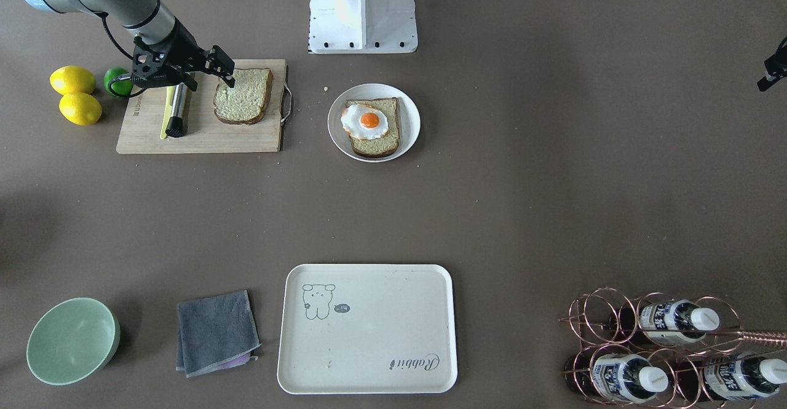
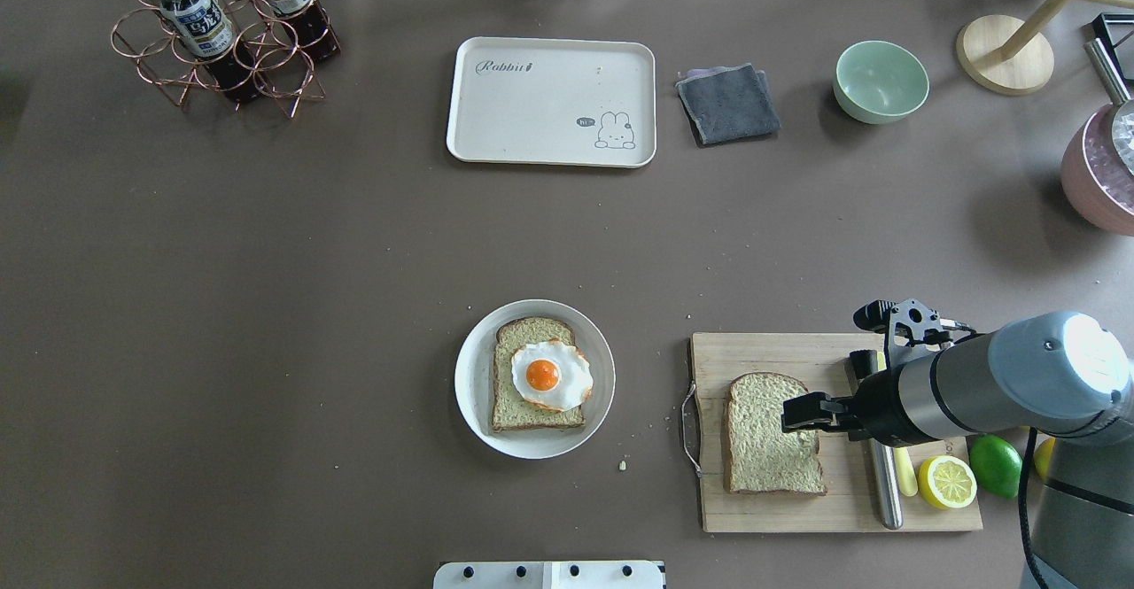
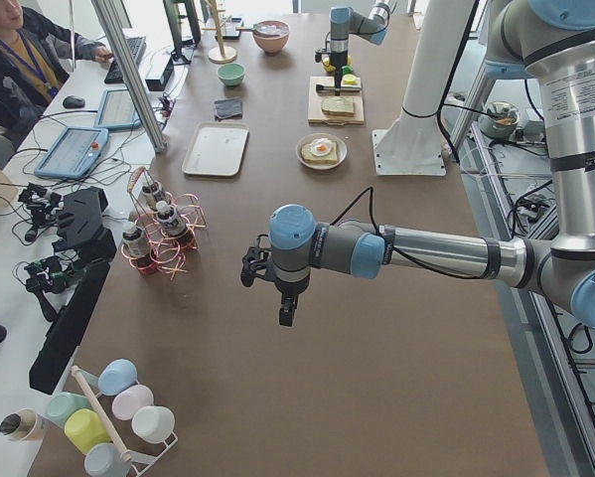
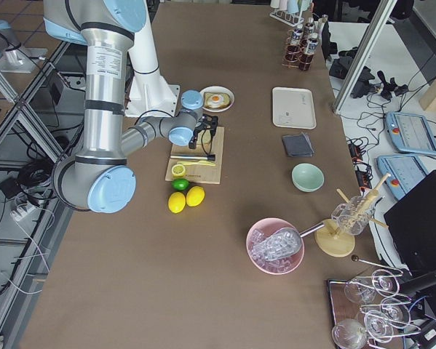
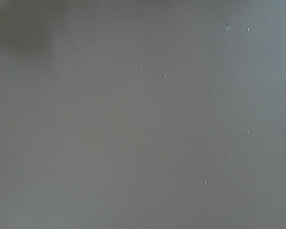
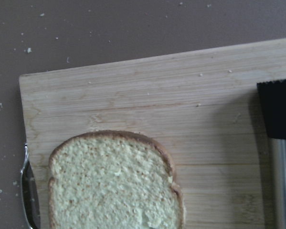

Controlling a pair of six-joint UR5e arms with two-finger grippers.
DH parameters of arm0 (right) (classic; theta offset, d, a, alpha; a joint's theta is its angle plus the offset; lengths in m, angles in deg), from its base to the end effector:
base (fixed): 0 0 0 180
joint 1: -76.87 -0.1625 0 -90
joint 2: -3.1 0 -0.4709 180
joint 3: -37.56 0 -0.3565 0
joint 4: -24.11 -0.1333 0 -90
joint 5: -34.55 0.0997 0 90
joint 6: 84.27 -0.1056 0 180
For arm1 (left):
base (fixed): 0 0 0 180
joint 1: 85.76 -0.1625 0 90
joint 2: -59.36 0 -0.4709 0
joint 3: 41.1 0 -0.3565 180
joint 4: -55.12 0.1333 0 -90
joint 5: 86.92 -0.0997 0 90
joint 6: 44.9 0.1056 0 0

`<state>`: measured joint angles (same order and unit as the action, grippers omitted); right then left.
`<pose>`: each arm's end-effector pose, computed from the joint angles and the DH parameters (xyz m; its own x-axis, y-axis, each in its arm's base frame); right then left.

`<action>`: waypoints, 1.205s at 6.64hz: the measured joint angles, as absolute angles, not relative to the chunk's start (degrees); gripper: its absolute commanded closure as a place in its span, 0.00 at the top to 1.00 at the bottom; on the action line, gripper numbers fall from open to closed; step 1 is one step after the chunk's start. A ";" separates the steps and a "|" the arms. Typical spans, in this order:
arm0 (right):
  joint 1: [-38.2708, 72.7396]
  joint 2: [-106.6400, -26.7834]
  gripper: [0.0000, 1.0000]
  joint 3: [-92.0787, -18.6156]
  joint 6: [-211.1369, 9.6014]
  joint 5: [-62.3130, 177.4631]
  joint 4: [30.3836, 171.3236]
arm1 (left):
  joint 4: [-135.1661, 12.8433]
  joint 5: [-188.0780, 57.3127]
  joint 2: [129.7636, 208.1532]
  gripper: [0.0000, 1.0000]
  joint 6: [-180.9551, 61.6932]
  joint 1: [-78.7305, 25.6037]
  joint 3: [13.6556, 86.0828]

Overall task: Make sandwich and place on tray
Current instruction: 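Move the right gripper down to the plain bread slice on the cutting board, then grasp the edge of the plain bread slice with the right gripper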

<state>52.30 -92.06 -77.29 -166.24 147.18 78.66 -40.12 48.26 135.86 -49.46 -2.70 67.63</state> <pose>-0.3528 -0.2632 0.4853 0.5282 0.0997 0.8432 -0.0231 0.9944 -0.1031 -0.0149 -0.3611 0.6430 0.6914 0.1348 -0.7098 -0.0641 0.9900 0.1257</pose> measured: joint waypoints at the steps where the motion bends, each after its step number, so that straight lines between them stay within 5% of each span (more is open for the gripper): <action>1: 52.38 -91.22 0.84 -75.90 -166.52 147.20 77.69 | -40.14 48.26 135.84 0.98 -49.47 -2.70 67.62; 3: 52.43 -90.91 0.66 -75.11 -166.69 147.28 77.09 | -40.16 48.26 135.83 0.98 -49.47 -2.70 67.63; 6: 52.41 -91.26 0.63 -74.95 -166.71 147.35 77.02 | -40.15 48.26 135.80 0.98 -49.47 -2.70 67.70; 8: 52.43 -91.29 0.51 -74.88 -166.73 147.38 77.02 | -40.18 48.26 135.76 0.98 -49.47 -2.70 67.71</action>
